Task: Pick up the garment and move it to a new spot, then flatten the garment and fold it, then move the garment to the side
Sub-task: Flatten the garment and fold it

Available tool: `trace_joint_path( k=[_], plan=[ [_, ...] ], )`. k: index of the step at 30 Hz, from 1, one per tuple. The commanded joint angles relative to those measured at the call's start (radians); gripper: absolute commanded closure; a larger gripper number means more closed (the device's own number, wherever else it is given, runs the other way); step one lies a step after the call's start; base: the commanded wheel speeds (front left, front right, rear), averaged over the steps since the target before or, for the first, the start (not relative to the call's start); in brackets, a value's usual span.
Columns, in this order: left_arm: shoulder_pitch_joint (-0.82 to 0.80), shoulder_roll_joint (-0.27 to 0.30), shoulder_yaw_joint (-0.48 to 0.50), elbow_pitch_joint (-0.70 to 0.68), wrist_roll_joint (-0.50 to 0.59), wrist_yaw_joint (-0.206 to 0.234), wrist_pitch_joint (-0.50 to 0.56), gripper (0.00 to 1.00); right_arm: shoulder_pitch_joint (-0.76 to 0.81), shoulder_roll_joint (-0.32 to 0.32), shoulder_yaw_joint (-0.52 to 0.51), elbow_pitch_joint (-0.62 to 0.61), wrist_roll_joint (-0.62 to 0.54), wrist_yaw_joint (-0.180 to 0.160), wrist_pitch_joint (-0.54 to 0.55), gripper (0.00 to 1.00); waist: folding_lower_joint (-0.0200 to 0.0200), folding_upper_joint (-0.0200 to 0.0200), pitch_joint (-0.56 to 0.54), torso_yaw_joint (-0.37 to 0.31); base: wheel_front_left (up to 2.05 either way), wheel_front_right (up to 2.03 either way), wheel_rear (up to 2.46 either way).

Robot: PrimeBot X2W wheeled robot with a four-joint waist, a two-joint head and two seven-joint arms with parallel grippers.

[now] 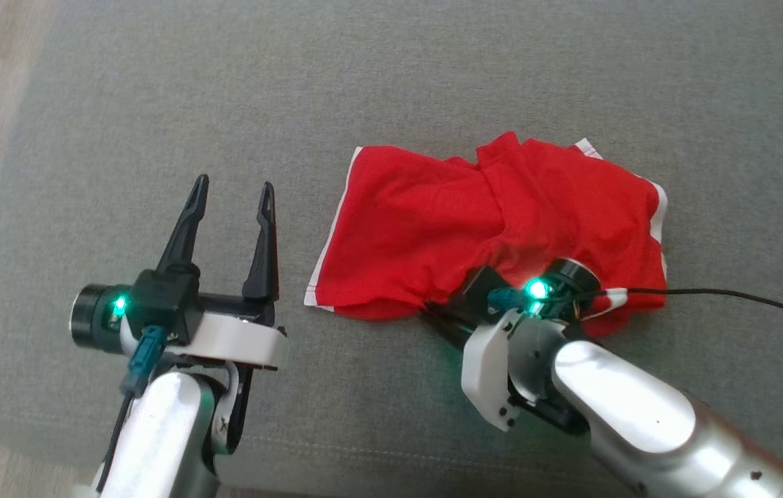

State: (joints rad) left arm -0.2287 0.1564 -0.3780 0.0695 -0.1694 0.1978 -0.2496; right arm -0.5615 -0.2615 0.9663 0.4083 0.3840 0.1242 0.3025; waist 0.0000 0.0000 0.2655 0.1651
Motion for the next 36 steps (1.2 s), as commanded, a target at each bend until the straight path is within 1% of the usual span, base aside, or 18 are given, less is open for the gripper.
trace_joint_path(
  k=[1,5,9,13,16,21,26,31,32,33,35,36],
  plan=[
    [-0.027,0.011,0.037,-0.035,0.008,0.0,-0.012,0.0,0.006,0.013,-0.009,-0.048,0.009,0.007,-0.024,1.0,0.0,0.0,-0.006,-0.005,0.0,0.0,0.0],
    [-0.018,0.014,0.045,-0.037,0.011,-0.001,-0.012,0.0,0.013,0.029,-0.101,-0.151,0.026,0.007,-0.112,1.0,0.0,0.0,-0.016,-0.026,0.0,0.0,0.0],
    [-0.012,0.017,0.052,-0.037,0.012,-0.002,-0.012,0.0,0.048,0.054,-0.25,-0.244,0.033,0.007,-0.165,1.0,0.0,0.0,-0.023,-0.052,0.0,0.0,0.0],
    [-0.007,0.02,0.056,-0.034,0.012,-0.004,-0.012,0.0,0.125,0.097,-0.459,-0.308,0.033,0.007,-0.18,1.0,0.0,0.0,-0.028,-0.081,0.0,0.0,0.0],
    [-0.003,0.022,0.058,-0.031,0.013,-0.005,-0.012,0.0,0.199,0.132,-0.615,-0.341,0.018,0.007,-0.171,1.0,0.0,0.0,-0.028,-0.102,0.0,0.0,0.0],
    [-0.007,0.024,0.054,-0.028,0.015,-0.009,-0.012,0.0,0.328,0.167,-0.806,-0.358,-0.007,0.007,-0.141,1.0,0.0,0.0,-0.024,-0.125,0.0,0.0,0.0],
    [-0.012,0.027,0.052,-0.024,0.016,-0.013,-0.012,0.0,0.432,0.192,-0.934,-0.323,0.01,0.007,-0.125,1.0,0.0,0.0,-0.019,-0.135,0.0,0.0,0.0],
    [-0.013,0.028,0.051,-0.021,0.015,-0.014,-0.012,0.0,0.477,0.205,-0.98,-0.29,0.06,0.007,-0.134,1.0,0.0,0.0,-0.018,-0.139,0.0,0.0,0.0],
    [-0.012,0.028,0.052,-0.02,0.015,-0.014,-0.012,0.0,0.482,0.206,-0.986,-0.285,0.072,0.007,-0.141,0.55,0.0,0.0,-0.019,-0.141,0.0,0.0,0.0],
    [-0.009,0.029,0.052,-0.019,0.014,-0.013,-0.012,0.0,0.485,0.208,-0.991,-0.285,0.08,0.007,-0.165,0.0,0.0,0.0,-0.021,-0.142,0.0,0.0,0.0],
    [-0.006,0.03,0.052,-0.017,0.013,-0.012,-0.012,0.0,0.485,0.209,-0.988,-0.299,0.079,0.007,-0.191,0.0,0.0,0.0,-0.024,-0.143,0.0,0.0,0.0],
    [-0.004,0.03,0.052,-0.015,0.013,-0.011,-0.012,0.0,0.484,0.209,-0.985,-0.312,0.061,0.007,-0.21,0.0,0.0,0.0,-0.026,-0.143,0.0,0.0,0.0]
  ],
)
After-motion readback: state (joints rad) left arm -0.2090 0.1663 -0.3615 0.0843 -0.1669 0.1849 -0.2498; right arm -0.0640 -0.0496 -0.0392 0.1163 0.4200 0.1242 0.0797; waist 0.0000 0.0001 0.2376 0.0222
